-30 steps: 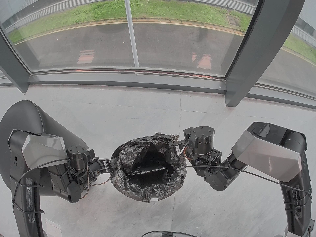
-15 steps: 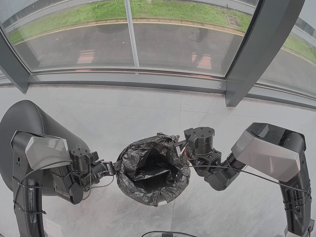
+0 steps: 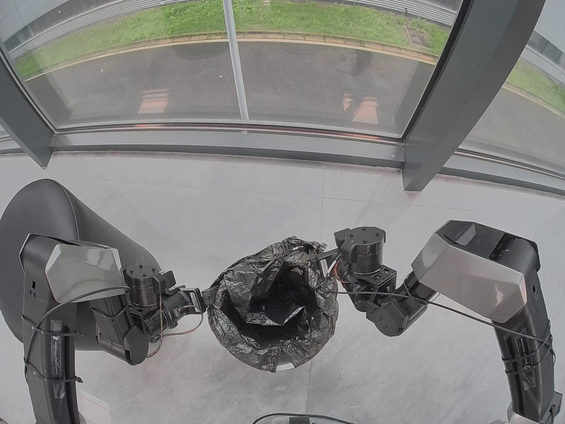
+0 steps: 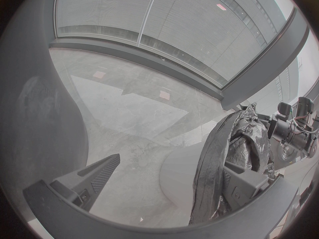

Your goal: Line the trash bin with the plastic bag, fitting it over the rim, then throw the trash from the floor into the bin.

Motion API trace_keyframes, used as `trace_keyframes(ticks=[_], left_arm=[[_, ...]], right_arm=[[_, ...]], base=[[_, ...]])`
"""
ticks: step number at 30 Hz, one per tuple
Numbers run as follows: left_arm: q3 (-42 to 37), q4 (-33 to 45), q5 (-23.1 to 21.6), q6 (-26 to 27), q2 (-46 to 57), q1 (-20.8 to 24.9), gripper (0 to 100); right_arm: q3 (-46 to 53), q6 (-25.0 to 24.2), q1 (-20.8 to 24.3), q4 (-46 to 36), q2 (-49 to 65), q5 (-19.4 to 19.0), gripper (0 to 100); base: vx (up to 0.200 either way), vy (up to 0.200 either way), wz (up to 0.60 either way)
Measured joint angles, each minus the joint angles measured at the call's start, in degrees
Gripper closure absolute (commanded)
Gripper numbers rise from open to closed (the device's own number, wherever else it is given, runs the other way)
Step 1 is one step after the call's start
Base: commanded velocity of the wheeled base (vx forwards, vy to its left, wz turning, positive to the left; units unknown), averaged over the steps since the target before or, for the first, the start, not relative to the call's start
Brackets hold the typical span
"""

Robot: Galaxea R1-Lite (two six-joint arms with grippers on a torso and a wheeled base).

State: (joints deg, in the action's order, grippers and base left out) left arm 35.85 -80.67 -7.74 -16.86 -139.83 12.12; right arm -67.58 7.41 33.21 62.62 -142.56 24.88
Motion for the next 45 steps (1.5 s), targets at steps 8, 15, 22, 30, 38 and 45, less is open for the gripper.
trace_keyframes(ticks=[8,15,22,30,38,45], left_arm=[[-0.07,-0.02,0.02,-0.18,0.02,-0.05,0],[-0.16,-0.07,0.06,-0.49,0.18,-0.02,0],[-1.4,-1.96,0.22,-0.79,1.93,0.11,0],[-3.45,-2.18,0.55,-0.82,5.1,0.5,0],[-4.22,-2.13,0.72,-0.82,8.24,0.85,0],[-6.64,-2.13,0.68,-0.84,12.64,2.16,0]], right_arm=[[-0.85,-0.11,-0.49,-0.02,-1.62,0.0,0],[-0.85,-0.46,-0.39,0.46,-1.96,-0.01,0],[0.26,-1.34,0.0,1.87,0.02,-0.01,0],[3.43,-3.85,1.02,1.5,2.51,-0.01,0],[3.64,-5.56,1.52,1.26,3.06,-0.33,0],[4.24,-7.73,3.3,1.28,4.35,-0.34,0]], base=[[0.0,0.0,0.0],[0.0,0.0,0.0],[0.0,0.0,0.0],[0.0,0.0,0.0],[0.0,0.0,0.0],[0.0,0.0,0.0]])
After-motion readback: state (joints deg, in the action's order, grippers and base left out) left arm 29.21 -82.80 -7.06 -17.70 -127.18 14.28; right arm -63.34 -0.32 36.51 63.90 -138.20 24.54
